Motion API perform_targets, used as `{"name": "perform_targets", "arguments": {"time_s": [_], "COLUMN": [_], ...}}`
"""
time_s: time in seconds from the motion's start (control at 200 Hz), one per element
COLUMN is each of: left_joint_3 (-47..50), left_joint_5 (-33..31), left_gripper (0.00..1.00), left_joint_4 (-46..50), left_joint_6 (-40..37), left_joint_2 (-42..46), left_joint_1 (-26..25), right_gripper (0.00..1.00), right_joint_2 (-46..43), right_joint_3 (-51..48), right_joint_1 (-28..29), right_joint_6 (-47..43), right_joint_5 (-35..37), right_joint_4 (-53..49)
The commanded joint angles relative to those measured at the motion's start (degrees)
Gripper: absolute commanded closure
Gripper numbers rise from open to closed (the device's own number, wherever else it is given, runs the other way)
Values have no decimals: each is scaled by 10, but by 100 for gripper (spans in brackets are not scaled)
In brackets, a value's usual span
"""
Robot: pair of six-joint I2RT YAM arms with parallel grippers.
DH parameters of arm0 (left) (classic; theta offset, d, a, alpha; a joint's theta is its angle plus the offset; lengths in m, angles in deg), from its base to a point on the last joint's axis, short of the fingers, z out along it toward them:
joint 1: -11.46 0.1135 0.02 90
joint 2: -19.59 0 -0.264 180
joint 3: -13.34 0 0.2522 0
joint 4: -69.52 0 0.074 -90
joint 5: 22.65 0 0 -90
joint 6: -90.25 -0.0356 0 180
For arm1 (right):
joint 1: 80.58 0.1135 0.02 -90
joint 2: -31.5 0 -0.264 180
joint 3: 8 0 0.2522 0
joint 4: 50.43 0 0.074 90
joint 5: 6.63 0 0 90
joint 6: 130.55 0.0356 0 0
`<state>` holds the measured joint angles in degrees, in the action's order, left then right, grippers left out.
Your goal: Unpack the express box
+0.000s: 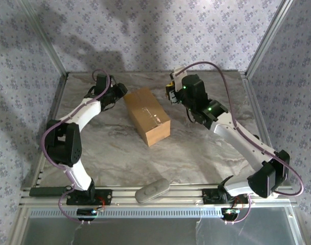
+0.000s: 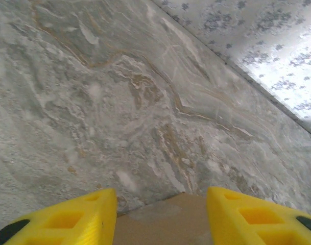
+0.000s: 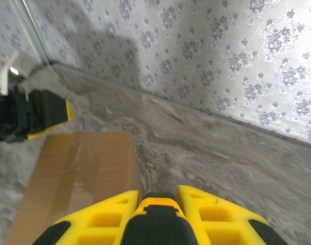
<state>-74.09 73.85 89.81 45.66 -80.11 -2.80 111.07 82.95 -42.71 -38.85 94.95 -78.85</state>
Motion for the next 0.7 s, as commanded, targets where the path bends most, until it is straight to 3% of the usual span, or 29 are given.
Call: {"name": "perform_targets", "arguments": {"time_s": [0.0, 0.445, 0.695], "left_joint_3": [6, 89, 121], "left_joint_5": [27, 29, 25], "left_gripper": [51, 52, 53], "left_joint_4": [-43, -52, -55], "left_joint_6": [-13, 8, 25], "left_joint_2": [7, 51, 98], "left_joint_1": [-14, -56, -65], "right_gripper": [100, 100, 100], "right_joint_2": [15, 13, -30], "right_joint_3": [8, -27, -59], "right_joint_1": [24, 123, 142], "right_joint_6": [-55, -39, -8], "right_joint_5": [72, 160, 179], "right_joint_4": [-34, -75, -90]}}
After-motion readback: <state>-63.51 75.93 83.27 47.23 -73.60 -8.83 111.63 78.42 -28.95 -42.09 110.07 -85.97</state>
